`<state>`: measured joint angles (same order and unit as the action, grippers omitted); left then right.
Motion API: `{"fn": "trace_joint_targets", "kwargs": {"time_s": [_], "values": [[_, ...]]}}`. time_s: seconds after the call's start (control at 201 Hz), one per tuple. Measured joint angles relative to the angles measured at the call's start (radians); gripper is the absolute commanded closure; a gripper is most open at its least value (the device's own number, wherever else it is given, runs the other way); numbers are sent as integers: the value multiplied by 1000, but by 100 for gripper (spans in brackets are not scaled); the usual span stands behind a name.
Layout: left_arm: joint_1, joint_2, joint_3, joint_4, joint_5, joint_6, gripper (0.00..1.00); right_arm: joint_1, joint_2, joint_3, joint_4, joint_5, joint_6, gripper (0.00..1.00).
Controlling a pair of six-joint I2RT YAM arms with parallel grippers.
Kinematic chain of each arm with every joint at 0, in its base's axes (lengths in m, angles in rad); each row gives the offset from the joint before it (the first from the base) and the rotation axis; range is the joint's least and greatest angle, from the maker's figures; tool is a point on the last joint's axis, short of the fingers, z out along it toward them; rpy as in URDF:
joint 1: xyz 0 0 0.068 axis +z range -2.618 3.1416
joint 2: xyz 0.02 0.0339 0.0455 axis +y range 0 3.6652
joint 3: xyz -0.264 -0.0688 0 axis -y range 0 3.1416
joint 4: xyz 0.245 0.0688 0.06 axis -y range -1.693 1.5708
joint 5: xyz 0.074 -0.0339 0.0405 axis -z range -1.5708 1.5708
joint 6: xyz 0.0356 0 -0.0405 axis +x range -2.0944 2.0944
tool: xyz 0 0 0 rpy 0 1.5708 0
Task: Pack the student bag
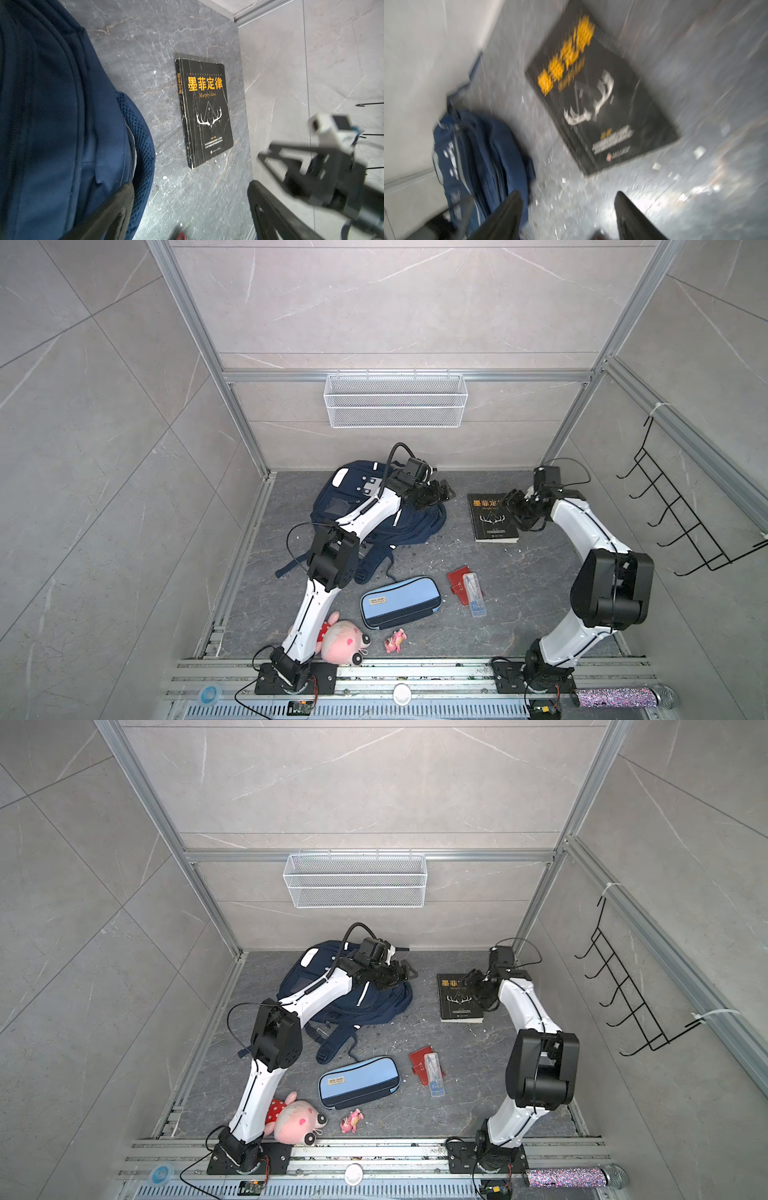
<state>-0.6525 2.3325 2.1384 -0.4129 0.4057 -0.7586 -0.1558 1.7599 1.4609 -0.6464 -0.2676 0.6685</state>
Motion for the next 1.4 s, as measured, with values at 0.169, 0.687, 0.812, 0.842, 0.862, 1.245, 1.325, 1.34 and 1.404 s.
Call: {"fn": "trace_joint_targets", "kwargs": {"time_s": [0.169, 0.687, 0.812, 0.842, 0.862, 1.245, 1.325, 1.34, 1.404], "values": [[-16, 50, 119, -42, 39, 6, 11, -86, 161, 156, -47, 13, -92, 20], [-100, 238, 238, -88, 158, 4, 11, -95, 461, 332, -119, -10, -197, 35], [-100, 257, 239, -89, 160, 4, 11, -92, 447, 257, -85, -11, -195, 46], [-99, 259, 239, -91, 160, 5, 11, -90, 440, 225, -77, -11, -191, 48], [-98, 259, 239, -93, 160, 6, 11, -90, 434, 206, -69, -20, -193, 50], [-86, 259, 249, -119, 156, 39, 12, -22, 256, -75, 36, -6, -190, 70], [-87, 259, 249, -123, 152, 50, 12, 8, 209, -141, 55, 2, -189, 72], [-87, 259, 249, -125, 151, 54, 12, 14, 200, -154, 60, 3, -189, 72], [-87, 260, 249, -130, 148, 65, 12, 39, 161, -210, 76, 6, -182, 73]]}}
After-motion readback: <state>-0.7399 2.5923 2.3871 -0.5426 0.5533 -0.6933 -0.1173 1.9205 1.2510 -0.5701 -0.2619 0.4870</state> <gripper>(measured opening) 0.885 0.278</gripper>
